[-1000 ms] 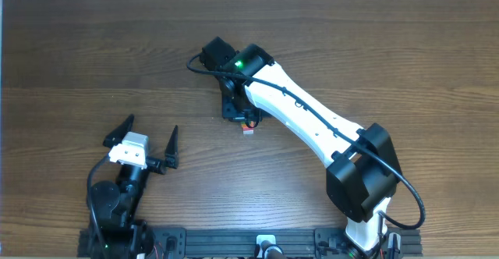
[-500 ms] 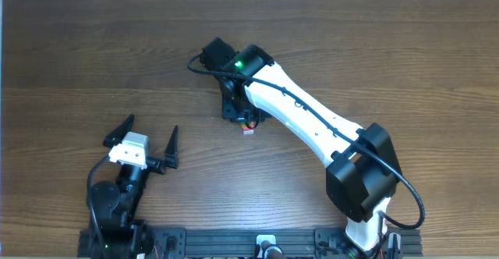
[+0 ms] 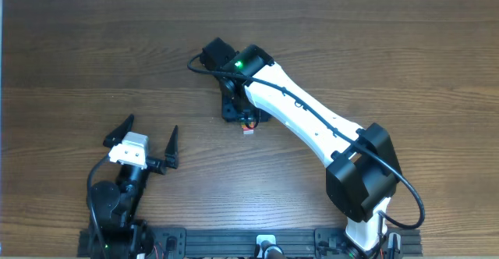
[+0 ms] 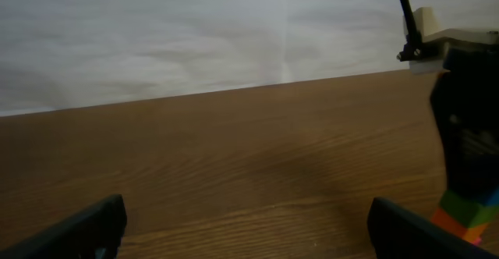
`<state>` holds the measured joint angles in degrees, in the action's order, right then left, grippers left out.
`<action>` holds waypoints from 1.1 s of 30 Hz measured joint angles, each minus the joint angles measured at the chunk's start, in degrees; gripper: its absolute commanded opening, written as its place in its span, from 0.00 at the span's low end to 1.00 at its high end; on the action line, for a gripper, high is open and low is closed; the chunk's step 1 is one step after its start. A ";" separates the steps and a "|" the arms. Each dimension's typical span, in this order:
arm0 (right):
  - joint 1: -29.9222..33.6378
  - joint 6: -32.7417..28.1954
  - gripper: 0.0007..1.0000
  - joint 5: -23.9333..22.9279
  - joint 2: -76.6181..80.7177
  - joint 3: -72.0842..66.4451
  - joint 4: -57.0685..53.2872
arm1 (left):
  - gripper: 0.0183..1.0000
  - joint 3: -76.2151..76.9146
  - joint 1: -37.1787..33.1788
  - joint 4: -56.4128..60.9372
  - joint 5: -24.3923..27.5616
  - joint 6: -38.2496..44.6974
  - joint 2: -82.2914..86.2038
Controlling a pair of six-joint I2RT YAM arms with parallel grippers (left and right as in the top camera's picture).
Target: Stack Cubes
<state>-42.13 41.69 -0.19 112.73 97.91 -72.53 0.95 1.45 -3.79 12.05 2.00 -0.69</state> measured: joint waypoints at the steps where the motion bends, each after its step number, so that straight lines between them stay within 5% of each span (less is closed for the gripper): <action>1: 0.00 0.28 0.99 0.04 0.00 0.00 0.00 | 1.00 0.00 0.00 0.00 0.00 0.00 0.00; 10: 2.78 -4.90 0.99 0.09 0.00 -0.04 8.76 | 1.00 0.00 0.00 0.00 0.00 0.00 0.00; 14: 7.69 -9.18 0.99 -1.81 0.00 0.00 13.31 | 1.00 0.00 0.00 0.00 0.00 0.00 0.00; 22: 22.82 -17.62 0.99 -13.07 0.00 1.11 14.29 | 1.00 0.00 0.00 0.00 0.00 0.00 0.00; 33: 35.32 -24.22 0.99 -16.41 -2.86 -0.50 16.65 | 1.00 0.00 0.00 0.00 0.00 0.00 0.00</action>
<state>-6.81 17.47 -16.60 109.86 97.41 -55.88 0.95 1.45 -3.79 12.05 2.00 -0.69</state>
